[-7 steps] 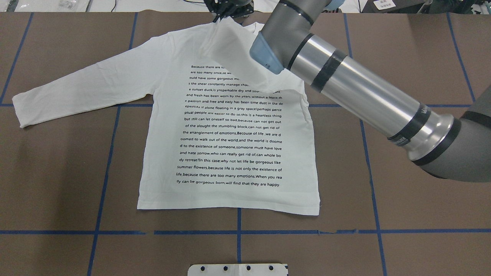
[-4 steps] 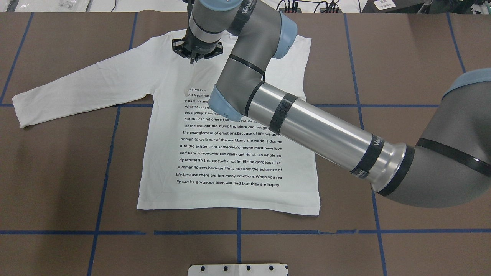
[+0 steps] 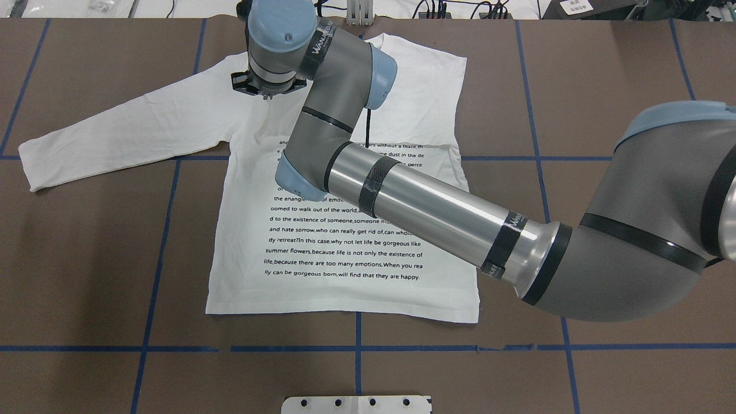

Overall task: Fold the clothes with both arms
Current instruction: 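Grasp the sleeve nearest the right gripper and fold it across the chest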

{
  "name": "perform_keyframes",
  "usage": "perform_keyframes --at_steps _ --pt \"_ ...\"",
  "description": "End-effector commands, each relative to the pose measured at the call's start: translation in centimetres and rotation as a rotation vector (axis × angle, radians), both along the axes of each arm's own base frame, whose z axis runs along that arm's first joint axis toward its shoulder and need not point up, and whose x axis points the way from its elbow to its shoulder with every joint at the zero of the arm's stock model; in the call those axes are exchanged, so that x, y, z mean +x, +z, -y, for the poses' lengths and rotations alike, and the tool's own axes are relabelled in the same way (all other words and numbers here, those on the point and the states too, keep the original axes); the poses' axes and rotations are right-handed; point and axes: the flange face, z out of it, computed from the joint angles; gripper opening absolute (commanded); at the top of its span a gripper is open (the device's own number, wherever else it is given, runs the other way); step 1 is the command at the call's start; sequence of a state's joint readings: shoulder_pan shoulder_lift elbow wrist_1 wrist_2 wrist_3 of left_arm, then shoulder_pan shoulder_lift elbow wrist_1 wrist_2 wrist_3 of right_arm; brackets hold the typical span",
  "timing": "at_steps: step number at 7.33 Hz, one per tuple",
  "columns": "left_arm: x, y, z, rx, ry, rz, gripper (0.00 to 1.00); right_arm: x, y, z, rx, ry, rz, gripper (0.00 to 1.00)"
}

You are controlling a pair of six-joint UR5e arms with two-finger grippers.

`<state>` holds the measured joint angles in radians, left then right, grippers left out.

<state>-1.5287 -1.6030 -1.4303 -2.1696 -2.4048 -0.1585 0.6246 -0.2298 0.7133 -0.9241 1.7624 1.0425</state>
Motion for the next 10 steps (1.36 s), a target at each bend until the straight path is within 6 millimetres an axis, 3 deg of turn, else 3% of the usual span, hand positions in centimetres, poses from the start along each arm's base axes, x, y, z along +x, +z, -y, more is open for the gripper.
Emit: perform_keyframes --at_steps 1,3,5,6,7,8,9,10 --pt "0.0 0.5 0.0 -0.001 0.001 0.001 0.99 -1.1 -2.0 -1.5 0.116 0.122 0.064 0.99" --pt "0.0 0.8 0.2 -0.008 0.000 0.001 0.99 -0.7 -3.6 -1.4 0.125 0.140 0.083 1.00" --pt "0.4 0.9 1.8 -0.067 -0.039 -0.018 0.99 -0.5 -3.4 -1.5 0.071 0.146 0.084 1.00" --pt "3.2 0.5 2.7 -0.130 -0.049 -0.038 0.99 1.4 -4.4 -1.9 -0.002 0.125 0.023 1.00" --pt "7.3 0.1 3.2 -0.160 -0.137 0.001 0.99 4.0 -3.4 -2.3 -0.095 0.080 -0.069 1.00" --pt "13.4 0.6 2.6 -0.209 -0.212 -0.001 0.99 6.8 -1.7 -1.5 -0.186 0.014 -0.120 1.00" --pt "17.4 1.0 2.3 -0.267 -0.215 -0.015 0.99 9.6 -1.3 0.0 -0.267 -0.018 -0.167 1.00" --pt "19.0 1.0 3.4 -0.269 -0.197 -0.011 0.99 11.9 -0.8 1.0 -0.314 -0.044 -0.236 1.00"
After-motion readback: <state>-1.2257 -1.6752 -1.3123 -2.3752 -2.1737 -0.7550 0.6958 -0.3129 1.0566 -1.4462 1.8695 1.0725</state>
